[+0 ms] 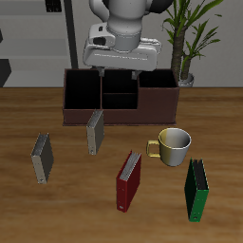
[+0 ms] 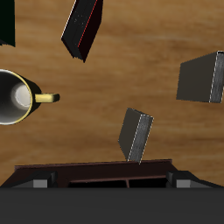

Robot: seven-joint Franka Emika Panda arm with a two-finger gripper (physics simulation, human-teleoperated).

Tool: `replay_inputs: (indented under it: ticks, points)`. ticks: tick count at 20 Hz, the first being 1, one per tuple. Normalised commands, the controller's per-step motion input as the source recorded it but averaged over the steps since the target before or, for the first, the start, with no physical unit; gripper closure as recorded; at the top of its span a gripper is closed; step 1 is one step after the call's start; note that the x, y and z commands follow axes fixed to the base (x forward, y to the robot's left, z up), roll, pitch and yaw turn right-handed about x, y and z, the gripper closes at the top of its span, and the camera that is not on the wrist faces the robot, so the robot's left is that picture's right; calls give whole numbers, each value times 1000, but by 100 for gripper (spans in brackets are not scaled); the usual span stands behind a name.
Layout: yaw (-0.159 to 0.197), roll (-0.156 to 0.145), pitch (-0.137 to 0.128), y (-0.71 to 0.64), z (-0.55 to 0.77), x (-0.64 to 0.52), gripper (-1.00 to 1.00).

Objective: Place the green book into the back desk caddy's front compartment and place the left yellow book into the back desk caddy's right compartment and place the red book into the back desk caddy's right compartment

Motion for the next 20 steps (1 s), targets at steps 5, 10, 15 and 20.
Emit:
replay_inputs:
  ticks: [5, 10, 15, 20]
  points:
    - [-13, 0, -36, 175, 183, 281, -100]
    - [-1, 39, -24, 496, 161, 372, -100]
    - [-27, -11, -32, 290, 192, 443, -100]
    - [7, 19, -21, 187, 58, 424, -100]
